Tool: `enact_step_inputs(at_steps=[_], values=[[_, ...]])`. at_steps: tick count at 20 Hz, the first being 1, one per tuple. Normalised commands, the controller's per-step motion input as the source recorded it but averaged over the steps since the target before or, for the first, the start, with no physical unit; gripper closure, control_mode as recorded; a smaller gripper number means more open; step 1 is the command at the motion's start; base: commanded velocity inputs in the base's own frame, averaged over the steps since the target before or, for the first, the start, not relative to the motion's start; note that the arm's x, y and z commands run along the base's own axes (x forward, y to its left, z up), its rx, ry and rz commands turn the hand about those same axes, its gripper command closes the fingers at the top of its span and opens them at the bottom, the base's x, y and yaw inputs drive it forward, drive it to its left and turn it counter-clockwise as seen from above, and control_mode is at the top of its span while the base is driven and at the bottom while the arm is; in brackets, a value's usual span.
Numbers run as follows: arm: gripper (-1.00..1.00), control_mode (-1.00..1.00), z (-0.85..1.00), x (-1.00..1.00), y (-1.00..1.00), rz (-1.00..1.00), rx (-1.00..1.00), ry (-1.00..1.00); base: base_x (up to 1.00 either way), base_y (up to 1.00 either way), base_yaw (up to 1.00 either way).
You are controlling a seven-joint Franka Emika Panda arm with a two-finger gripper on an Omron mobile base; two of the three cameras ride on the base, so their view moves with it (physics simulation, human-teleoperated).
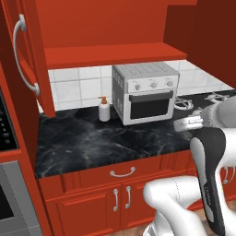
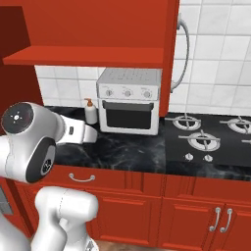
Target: Close all open cabinet doors.
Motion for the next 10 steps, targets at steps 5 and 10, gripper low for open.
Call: enact_step_inputs(at_steps=[5,10], values=[[-1.0,-1.0,-0.21,-0.4,-0.23,0.02,0.0,-0.27,0.0,0.0,0.0],[-1.0,-1.0,-0.24,-0.13,-0.12,0.0,0.0,0.0,0.0,0.0,0.0]])
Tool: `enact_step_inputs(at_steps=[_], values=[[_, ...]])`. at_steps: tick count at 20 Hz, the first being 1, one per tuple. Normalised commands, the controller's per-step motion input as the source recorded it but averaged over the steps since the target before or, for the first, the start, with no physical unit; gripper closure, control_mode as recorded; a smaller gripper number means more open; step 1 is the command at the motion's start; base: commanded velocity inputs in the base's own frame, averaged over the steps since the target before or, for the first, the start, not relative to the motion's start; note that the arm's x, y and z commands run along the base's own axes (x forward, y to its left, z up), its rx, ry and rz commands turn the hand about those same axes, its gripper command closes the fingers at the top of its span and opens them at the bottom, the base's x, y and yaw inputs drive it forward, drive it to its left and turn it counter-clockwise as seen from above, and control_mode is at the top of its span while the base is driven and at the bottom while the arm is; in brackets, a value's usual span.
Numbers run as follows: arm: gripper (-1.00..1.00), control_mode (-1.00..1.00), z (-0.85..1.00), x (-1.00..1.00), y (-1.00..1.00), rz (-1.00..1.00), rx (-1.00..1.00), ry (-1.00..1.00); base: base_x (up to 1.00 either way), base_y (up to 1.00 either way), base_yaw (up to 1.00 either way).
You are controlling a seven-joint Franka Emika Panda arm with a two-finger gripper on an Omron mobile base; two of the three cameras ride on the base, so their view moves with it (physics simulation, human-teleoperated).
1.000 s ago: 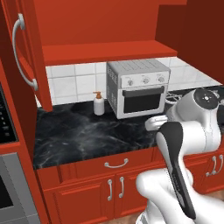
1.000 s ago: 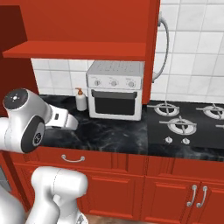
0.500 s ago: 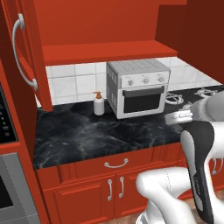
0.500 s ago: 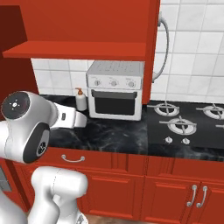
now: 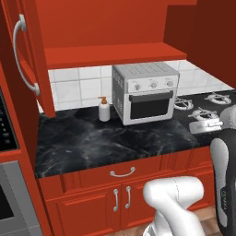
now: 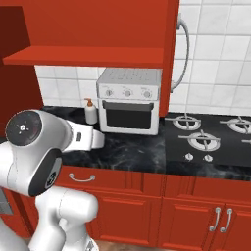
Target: Close all open cabinet doors.
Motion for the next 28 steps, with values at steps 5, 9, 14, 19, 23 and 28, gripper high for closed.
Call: enact_step_inputs(at_steps=[5,9,14,19,23,28], values=[[-1.0,-1.0,-0.22,-0.4,-0.32,0.0,0.05,-0.04,0.0,0.0,0.0],[-1.0,-1.0,-0.08,-0.16,-0.65,0.0,0.04,-0.1,0.0,0.0,0.0],[-1.0,-1.0,-0.06,0.11,-0.75,0.02,0.07,-0.12,0.0,0.0,0.0],[-1.0,-1.0,0.0,0.56,-0.55,0.06,0.1,-0.15,0.0,0.0,0.0],[-1.0,-1.0,0.0,0.55,-0.51,0.09,0.1,-0.15,0.0,0.0,0.0],[-1.0,-1.0,0.0,0.38,-0.35,0.15,0.09,-0.11,0.0,0.0,0.0]])
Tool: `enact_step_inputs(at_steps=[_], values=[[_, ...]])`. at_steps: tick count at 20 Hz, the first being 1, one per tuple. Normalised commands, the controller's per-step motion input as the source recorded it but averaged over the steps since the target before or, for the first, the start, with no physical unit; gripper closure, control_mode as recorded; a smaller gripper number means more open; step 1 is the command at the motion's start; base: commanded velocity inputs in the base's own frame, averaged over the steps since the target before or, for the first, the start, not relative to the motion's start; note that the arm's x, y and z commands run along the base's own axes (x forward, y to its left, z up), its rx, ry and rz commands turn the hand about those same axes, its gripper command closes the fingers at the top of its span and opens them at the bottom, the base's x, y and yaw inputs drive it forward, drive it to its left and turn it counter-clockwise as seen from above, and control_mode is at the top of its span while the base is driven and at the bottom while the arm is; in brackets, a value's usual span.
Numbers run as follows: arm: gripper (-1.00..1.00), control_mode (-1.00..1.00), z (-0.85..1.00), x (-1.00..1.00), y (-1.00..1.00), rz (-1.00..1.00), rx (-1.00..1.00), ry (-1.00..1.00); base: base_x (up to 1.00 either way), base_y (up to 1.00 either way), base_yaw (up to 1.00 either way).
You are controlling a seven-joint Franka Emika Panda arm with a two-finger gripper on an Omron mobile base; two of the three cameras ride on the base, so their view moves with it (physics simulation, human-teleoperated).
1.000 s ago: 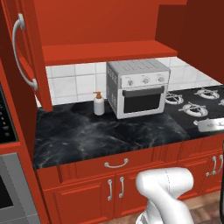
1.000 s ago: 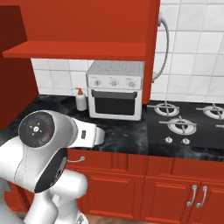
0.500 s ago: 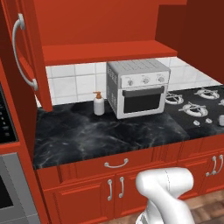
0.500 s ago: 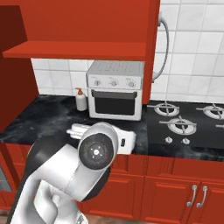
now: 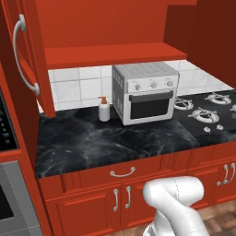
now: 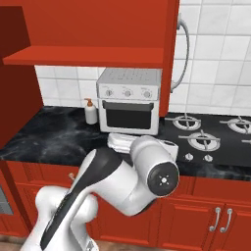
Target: Close all open cabinet doors.
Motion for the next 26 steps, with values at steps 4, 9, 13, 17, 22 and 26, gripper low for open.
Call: enact_step_inputs(at_steps=[4,9,13,17,22,26], values=[[-1.0,-1.0,0.0,0.33,-0.32,0.18,0.08,-0.1,0.0,0.0,0.0],[-1.0,-1.0,0.0,0.41,-0.25,0.14,0.09,-0.05,0.0,0.0,0.0],[-1.0,-1.0,0.0,0.36,-0.24,0.07,0.09,-0.01,0.0,0.0,0.0],[-1.0,-1.0,0.0,0.17,-0.31,0.0,0.06,0.01,0.0,0.0,0.0],[-1.0,-1.0,-0.01,0.17,-0.3,0.0,0.04,0.02,0.0,0.0,0.0],[-1.0,-1.0,0.0,0.31,-0.22,0.0,0.06,0.05,0.0,0.0,0.0]])
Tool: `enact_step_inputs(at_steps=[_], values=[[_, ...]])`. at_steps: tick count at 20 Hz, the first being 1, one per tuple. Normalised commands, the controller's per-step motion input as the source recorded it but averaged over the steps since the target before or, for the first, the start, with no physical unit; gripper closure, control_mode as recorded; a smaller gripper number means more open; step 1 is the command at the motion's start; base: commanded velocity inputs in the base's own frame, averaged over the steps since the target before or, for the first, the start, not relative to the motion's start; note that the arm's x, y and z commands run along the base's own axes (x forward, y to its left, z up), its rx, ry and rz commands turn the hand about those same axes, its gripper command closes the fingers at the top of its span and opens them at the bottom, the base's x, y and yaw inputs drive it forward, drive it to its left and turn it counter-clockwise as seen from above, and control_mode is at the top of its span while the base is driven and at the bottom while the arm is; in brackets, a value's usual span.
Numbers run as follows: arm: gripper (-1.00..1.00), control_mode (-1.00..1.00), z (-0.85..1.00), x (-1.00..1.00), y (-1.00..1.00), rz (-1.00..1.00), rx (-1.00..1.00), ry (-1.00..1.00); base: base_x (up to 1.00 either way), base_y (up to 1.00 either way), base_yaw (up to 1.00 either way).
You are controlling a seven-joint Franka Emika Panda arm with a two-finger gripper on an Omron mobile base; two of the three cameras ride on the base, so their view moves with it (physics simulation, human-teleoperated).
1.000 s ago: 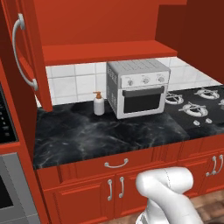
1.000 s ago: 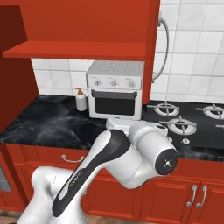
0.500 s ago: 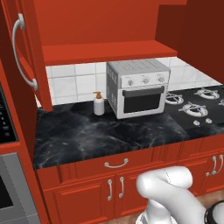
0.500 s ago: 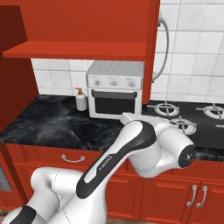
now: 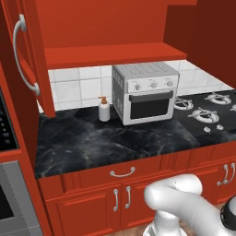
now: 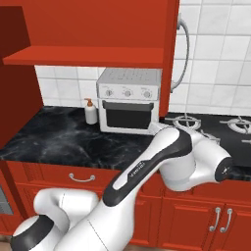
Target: Close all open cabinet doors.
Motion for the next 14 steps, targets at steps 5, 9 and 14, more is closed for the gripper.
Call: enact_step_inputs(at_steps=[5,9,14], values=[[-1.0,-1.0,-0.11,0.38,-0.23,0.0,0.07,0.07,0.0,0.0,0.0],[-1.0,-1.0,-0.24,0.34,-0.32,0.0,0.07,0.07,0.0,0.0,0.0],[-1.0,-1.0,-0.36,0.2,-0.34,0.0,0.04,0.02,0.0,0.0,0.0]])
